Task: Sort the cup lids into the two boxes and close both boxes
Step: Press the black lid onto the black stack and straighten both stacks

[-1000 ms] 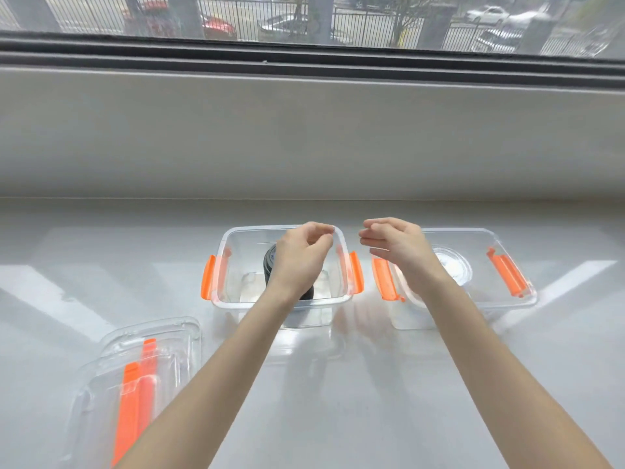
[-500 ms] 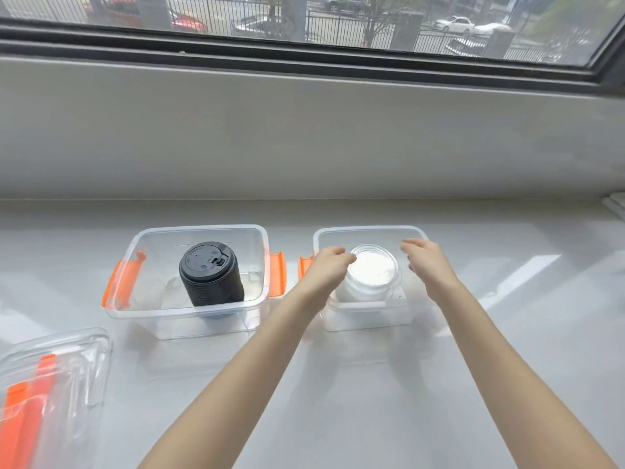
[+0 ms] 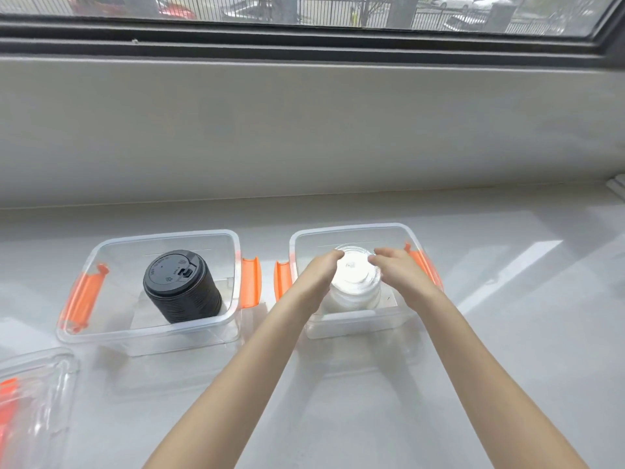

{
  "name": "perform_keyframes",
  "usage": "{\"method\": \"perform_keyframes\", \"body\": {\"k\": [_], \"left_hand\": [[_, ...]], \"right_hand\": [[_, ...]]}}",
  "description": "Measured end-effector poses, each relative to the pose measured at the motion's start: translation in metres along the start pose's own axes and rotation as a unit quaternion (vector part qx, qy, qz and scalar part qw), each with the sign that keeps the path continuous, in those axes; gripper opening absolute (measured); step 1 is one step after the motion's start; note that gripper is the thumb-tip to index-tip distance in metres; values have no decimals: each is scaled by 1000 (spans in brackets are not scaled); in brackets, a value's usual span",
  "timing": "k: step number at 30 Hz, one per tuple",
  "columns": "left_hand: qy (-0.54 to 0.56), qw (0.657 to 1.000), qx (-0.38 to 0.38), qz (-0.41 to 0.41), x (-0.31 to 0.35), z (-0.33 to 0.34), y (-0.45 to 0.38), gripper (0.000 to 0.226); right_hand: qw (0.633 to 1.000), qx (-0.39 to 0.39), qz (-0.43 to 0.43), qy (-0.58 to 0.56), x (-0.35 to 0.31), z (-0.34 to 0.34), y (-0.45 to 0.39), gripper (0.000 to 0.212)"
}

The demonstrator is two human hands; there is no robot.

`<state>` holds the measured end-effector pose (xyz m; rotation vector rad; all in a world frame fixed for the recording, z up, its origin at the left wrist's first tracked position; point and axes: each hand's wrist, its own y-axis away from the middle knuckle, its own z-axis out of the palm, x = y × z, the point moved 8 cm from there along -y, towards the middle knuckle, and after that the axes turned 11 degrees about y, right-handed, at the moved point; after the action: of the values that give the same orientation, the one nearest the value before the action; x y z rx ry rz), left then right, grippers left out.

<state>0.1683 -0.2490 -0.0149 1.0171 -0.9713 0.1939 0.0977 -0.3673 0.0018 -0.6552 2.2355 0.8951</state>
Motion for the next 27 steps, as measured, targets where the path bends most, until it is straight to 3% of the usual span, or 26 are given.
{"method": "perform_keyframes", "body": {"k": [12, 21, 27], "left_hand": [[-33, 999, -9, -6, 2, 4, 5, 51], [-61, 997, -11, -49, -4, 4, 3, 57], [-58, 996, -10, -66, -6, 3, -2, 55]], "right_hand": [[999, -19, 3, 41, 7, 6, -5, 49], [986, -87, 111, 86, 22, 13, -8, 41], [989, -81, 109, 64, 21, 14, -18, 47]]}}
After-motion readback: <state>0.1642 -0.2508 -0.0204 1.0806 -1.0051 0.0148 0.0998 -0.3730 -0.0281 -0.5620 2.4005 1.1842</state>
